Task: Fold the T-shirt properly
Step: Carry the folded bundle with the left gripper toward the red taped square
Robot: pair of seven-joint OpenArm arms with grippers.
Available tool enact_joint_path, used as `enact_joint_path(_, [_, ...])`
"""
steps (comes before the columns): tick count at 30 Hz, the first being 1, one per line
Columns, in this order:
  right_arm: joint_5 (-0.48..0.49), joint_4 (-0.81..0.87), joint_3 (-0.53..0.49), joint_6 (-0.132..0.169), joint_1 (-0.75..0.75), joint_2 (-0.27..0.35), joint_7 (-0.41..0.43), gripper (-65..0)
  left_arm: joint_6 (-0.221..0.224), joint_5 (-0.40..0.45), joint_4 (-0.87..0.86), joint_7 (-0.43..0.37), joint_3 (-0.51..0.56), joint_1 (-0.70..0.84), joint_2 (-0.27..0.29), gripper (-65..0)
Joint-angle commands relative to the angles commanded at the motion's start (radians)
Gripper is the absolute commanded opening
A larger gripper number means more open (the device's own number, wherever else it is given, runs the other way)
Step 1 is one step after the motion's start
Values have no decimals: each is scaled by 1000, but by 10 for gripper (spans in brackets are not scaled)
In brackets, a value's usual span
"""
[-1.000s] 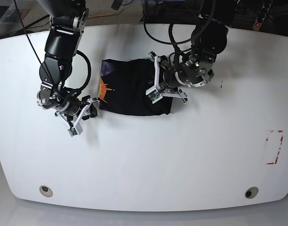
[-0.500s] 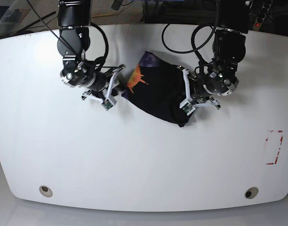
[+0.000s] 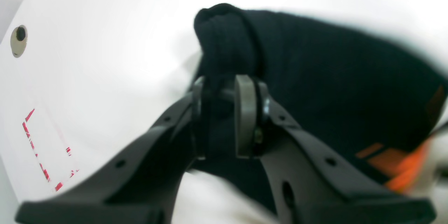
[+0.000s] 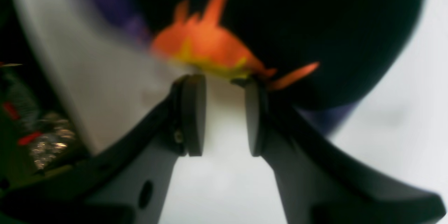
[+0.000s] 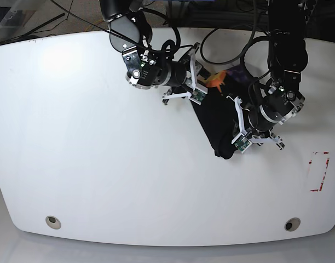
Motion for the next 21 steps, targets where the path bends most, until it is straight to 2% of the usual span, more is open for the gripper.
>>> enact_joint_path(3, [0,55,55,0,0,11,-28,-476,2,2,-2,0,-8,23,34,-542])
enact_joint_path(9, [8,107,239,0,20,61,-51,-476,14,6,-8,-2,-9,57,97,-540])
enact_joint_path(14, [9,104,313,0,35,103,-55,-476,147,57,-49,-5,-9,77,149,-539])
enact_joint_path(16, [9,104,330,0,35,117,-55,-476,180,61,-63,-6,-9,86,153,-522])
enact_joint_path(19, [9,104,350,0,31,124,-55,-476,222,60,-66,-20,-23,109,158,-463])
enact_joint_path(21, [9,103,358,0,28,126,-55,-476,262,60,-69,-63,-43,129,186,-401])
